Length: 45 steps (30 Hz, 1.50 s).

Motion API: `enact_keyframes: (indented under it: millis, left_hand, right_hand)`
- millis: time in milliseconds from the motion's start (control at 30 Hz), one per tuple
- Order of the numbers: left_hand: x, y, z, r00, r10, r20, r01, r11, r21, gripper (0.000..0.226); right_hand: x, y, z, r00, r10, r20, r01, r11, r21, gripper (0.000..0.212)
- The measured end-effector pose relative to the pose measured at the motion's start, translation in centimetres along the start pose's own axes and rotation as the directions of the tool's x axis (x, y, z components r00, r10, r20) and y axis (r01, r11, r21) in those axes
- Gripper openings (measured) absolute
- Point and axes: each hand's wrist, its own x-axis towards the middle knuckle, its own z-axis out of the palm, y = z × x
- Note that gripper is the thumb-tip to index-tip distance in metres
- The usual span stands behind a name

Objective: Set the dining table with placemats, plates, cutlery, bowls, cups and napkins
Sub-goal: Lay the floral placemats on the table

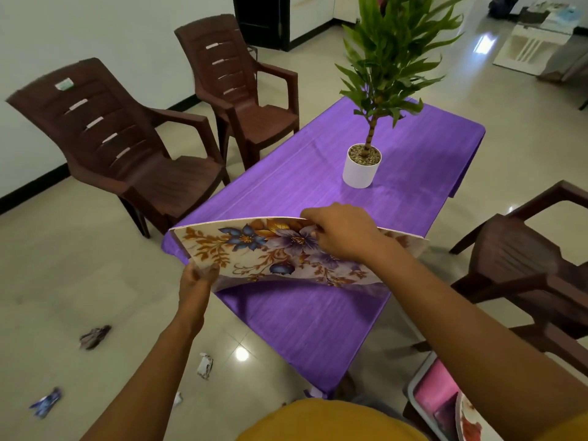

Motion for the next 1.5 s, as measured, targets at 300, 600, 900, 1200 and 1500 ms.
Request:
enact_keyframes:
  millis: [300, 600, 900, 1200, 1500]
  left_hand:
    - [-0.7, 0.2, 2.0, 0.951, -0.286, -0.121, 0.259, 0.946, -0.196, 0.079]
    - [-3.0, 7.4, 6.6, 0.963, -0.069, 0.261, 0.170, 0.906, -0.388, 0.038]
    - [-2.8, 9.9, 7.9, 0.998, 0.027, 0.059, -0.012, 0.971, -0.240, 0.027]
    - [-3.1, 8.7, 8.5, 0.999, 0.003, 0.042, 0.003, 0.989, -0.150, 0.026]
    - [-4.1, 8.4, 9.1, 1.000, 0.011, 0.029, -0.007, 0.992, -0.125, 0.027]
  right_hand:
    - [1.4, 4.5, -2.5, 0.980, 0.158, -0.117, -0.069, 0.835, 0.546, 0.006]
    - [1.4, 8.0, -2.9, 0.957, 0.290, 0.019, -0.056, 0.121, 0.991, 0.022]
    - [0.7, 9.6, 3.4, 0.798, 0.567, 0.202, -0.135, -0.160, 0.978, 0.032]
    - [-0.3, 11.6, 7.0, 0.709, 0.563, 0.425, -0.183, -0.435, 0.882, 0.029]
    - [-1.6, 12.8, 8.2, 0.704, 0.549, 0.450, -0.174, -0.481, 0.859, 0.025]
